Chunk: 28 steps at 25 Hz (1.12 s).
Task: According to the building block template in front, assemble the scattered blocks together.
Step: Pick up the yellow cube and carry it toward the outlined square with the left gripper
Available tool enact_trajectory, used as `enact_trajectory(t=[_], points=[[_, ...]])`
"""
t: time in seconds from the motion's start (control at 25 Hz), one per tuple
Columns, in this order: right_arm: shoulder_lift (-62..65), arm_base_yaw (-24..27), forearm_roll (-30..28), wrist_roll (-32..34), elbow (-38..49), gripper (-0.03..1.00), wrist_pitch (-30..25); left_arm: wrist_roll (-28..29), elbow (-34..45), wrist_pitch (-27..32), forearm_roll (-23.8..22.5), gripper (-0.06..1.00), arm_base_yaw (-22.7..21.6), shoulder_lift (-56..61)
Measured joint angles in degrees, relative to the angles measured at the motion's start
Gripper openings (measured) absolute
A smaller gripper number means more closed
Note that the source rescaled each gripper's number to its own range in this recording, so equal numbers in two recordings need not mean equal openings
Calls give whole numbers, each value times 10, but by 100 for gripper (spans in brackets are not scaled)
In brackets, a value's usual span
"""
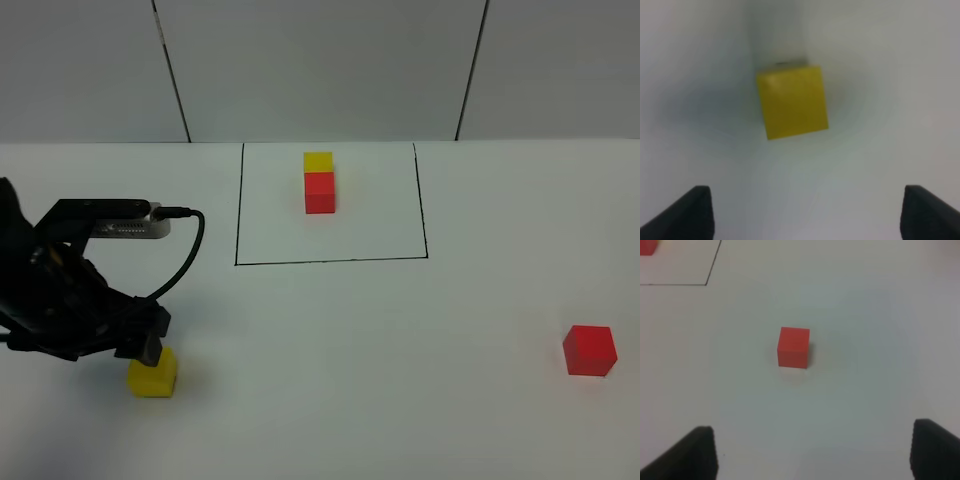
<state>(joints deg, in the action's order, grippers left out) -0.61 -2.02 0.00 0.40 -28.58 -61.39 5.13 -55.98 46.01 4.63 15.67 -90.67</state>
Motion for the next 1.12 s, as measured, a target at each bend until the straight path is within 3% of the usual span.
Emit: enact_trajectory(t=[0.12,0.24,1.12], points=[[0,0,0,0,0,62,0,39,-25,15,-29,77,15,-49],[0,0,0,0,0,62,0,47,-43,16,-30,77,28,-94],[0,0,0,0,0,62,0,58,-54,-49,-34,77,35,-172]])
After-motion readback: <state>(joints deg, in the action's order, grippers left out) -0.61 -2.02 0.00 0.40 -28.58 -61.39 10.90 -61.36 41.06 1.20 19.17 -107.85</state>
